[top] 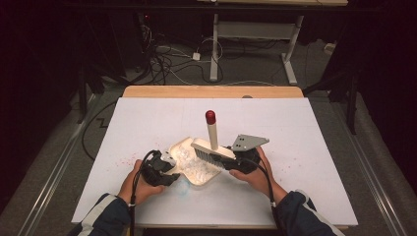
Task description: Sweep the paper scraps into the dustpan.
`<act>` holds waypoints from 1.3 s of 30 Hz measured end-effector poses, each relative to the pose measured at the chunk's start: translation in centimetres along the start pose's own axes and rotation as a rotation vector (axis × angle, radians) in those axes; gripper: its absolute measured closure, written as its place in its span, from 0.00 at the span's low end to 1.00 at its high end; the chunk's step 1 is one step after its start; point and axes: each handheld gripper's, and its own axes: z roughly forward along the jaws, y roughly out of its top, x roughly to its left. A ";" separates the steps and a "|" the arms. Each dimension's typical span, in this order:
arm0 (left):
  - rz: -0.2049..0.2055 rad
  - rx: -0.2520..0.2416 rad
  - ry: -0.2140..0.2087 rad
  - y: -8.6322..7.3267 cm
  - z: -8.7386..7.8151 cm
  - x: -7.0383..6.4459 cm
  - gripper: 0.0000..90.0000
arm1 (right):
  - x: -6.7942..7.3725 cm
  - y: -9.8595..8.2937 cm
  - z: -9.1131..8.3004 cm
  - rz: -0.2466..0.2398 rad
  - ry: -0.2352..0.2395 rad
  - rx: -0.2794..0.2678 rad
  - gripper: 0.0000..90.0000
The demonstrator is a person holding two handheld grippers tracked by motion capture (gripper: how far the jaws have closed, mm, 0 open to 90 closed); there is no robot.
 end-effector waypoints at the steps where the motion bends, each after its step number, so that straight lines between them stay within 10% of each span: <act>1: -0.001 -0.001 0.000 0.0 0.0 0.0 0.70 | 0.0 0.1 -0.3 0.004 -0.003 -0.007 0.75; 39: -0.066 -0.029 0.018 -1.2 -1.1 1.3 0.70 | 0.3 -1.2 -7.7 0.047 -0.058 0.030 0.75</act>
